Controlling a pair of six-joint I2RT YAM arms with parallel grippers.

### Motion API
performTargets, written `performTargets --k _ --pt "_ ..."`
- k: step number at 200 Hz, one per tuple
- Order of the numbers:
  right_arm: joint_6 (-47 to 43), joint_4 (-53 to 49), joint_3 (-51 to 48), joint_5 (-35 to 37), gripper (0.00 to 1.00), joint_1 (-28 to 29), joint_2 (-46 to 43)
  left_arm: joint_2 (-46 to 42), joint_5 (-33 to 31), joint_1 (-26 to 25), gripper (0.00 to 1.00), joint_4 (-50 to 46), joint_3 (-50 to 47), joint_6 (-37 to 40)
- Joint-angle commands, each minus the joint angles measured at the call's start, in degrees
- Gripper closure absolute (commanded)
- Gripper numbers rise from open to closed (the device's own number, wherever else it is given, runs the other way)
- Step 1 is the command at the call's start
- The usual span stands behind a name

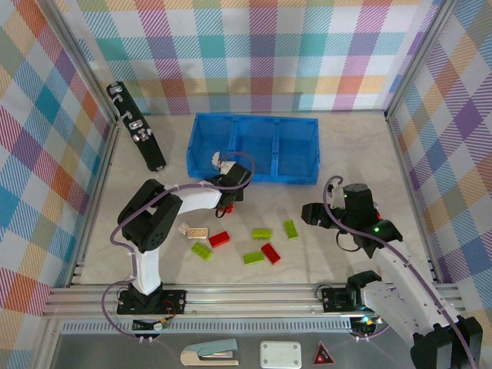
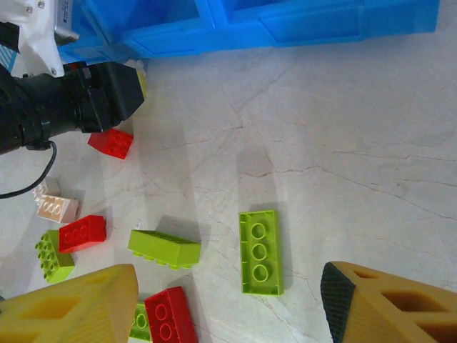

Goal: Sort the legos into containers by color
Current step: Pick up the lego from the center of the table.

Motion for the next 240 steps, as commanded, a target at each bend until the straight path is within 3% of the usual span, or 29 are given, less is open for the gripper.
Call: performTargets --k 1,101,167,240 --pt "-0.2 -0.5 0.4 0.3 0.30 0.3 -0.9 -3.6 1.5 0.2 0.58 -2.5 -1.1 2.0" --pt "0.3 -0.3 0.1 0.3 0.30 0.3 -1.1 -8.7 6.2 0.3 0.59 -11.5 0.4 5.9" --pt "0.1 -0.4 0.5 0.1 0.30 0.3 -0.8 -13.4 5.2 0.7 0.58 -16.2 2.2 8.0" --pt "0.1 -0.1 0.7 0.2 0.30 0.3 -0.6 -15.2 8.0 7.3 0.58 -18.5 7.4 11.7"
